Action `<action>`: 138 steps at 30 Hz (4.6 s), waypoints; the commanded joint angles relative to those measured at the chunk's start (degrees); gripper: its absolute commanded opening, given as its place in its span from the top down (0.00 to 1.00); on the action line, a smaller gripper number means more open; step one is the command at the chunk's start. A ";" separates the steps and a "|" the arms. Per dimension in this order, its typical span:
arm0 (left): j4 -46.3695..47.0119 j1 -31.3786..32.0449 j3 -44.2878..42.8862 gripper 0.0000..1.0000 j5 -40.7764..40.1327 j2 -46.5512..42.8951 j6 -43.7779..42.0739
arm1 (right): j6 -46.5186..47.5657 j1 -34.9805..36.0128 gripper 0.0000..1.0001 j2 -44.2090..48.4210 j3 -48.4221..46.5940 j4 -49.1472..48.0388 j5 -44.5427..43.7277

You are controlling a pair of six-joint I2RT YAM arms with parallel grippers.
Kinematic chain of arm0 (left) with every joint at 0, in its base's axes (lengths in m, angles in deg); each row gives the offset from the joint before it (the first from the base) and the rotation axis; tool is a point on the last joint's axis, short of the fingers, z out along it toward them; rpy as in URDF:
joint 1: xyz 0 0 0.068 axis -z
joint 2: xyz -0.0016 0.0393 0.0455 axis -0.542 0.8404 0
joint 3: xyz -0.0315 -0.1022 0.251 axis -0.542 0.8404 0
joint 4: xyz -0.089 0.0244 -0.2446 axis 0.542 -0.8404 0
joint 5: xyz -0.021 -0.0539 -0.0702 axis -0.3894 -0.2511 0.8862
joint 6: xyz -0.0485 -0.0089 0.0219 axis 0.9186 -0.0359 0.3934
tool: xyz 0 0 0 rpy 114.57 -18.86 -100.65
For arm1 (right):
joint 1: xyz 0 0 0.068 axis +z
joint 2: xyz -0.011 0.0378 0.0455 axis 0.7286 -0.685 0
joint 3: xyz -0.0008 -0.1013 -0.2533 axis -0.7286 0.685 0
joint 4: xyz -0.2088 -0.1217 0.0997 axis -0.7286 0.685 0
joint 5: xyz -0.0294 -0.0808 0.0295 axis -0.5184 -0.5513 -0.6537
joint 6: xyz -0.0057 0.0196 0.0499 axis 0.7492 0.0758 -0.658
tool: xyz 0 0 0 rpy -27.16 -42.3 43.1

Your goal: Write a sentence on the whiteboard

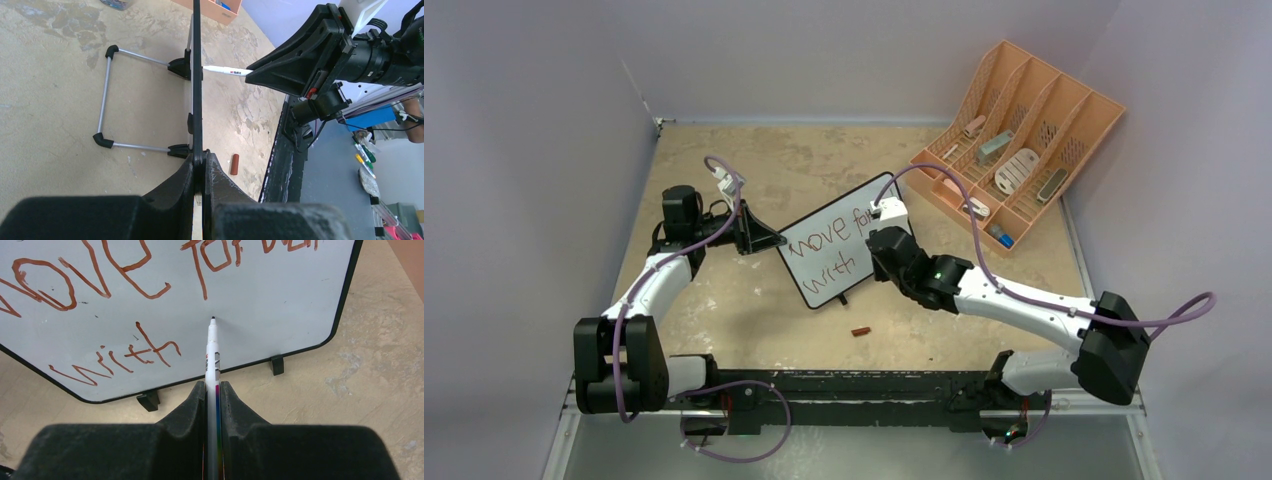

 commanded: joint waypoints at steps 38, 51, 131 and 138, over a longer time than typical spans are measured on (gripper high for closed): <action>-0.12 0.17 -1.33 1.00 -0.15 0.32 -1.34 | 3.24 -0.53 1.00 -1.50 -2.46 -3.02 4.92; -0.21 0.21 -1.38 1.00 -0.32 0.52 -1.39 | 0.26 -0.53 1.00 -1.55 0.70 0.09 6.38; -0.75 0.15 -1.47 1.00 -0.23 0.04 -1.73 | -1.36 -1.26 1.00 0.72 -0.75 -0.05 2.40; -3.81 -0.42 -2.71 1.00 -0.57 -0.21 -3.91 | -1.20 -1.21 1.00 2.73 -0.58 1.38 3.36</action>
